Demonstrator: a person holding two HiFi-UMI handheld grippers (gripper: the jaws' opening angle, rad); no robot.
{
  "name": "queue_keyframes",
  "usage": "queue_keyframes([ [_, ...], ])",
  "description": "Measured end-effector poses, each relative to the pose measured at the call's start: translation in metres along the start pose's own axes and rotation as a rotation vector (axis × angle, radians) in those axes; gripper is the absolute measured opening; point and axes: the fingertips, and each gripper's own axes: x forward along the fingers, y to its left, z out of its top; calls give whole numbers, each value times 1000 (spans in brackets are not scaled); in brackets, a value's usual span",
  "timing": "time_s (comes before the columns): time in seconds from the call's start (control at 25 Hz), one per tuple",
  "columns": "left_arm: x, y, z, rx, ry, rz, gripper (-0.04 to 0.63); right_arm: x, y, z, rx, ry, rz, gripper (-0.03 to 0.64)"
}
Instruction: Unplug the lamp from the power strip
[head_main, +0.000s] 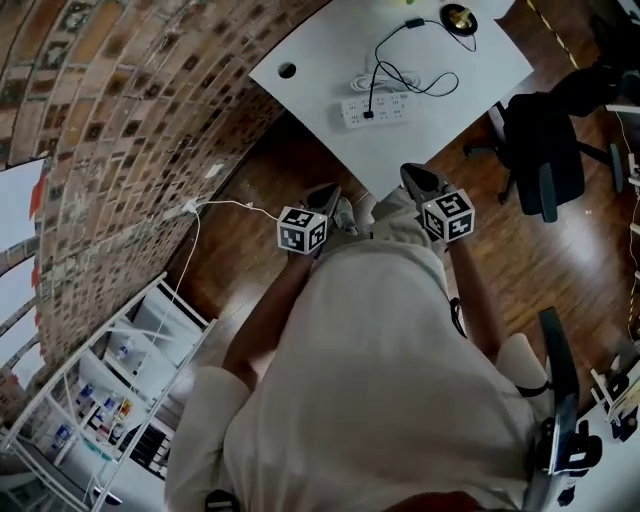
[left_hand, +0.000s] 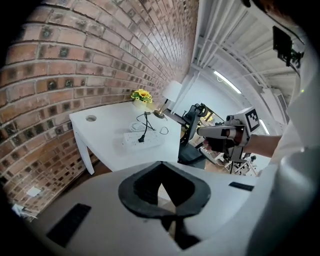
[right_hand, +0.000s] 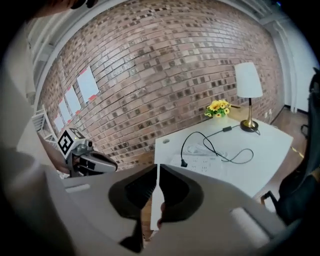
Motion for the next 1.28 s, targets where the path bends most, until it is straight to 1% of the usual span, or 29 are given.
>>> queue_keyframes([
  [0.08,16,1,15,-5,4,19,4,13,-15,13,-79,40,36,11],
  [0.2,40,8,35,-3,7,63,5,32,-37,31,-232,95,93,11],
  [0.36,76,20,56,-10,9,110,4,53,-61,40,-436,171,175,15],
  [0.48,103,41,55,3,39,179,4,67,-75,35,-526,227,220,30],
  [0.6,128,65,49,20,110,231,5,83,-83,31,-568,265,272,37],
  [0.68,141,70,44,30,150,231,5,92,-83,26,-596,281,310,38],
  [0.72,147,70,44,29,156,221,5,97,-83,23,-613,291,330,41],
  [0.8,156,72,45,14,149,208,5,109,-84,18,-659,320,362,51],
  [1.0,161,91,51,-9,137,237,5,143,-82,3,-780,389,408,69],
  [1.08,165,95,53,6,150,233,4,156,-83,-2,-821,408,412,71],
  [1.16,168,99,53,33,187,223,5,168,-83,-7,-870,426,415,81],
  [1.28,178,105,58,101,232,190,5,180,-82,-15,-924,464,433,81],
])
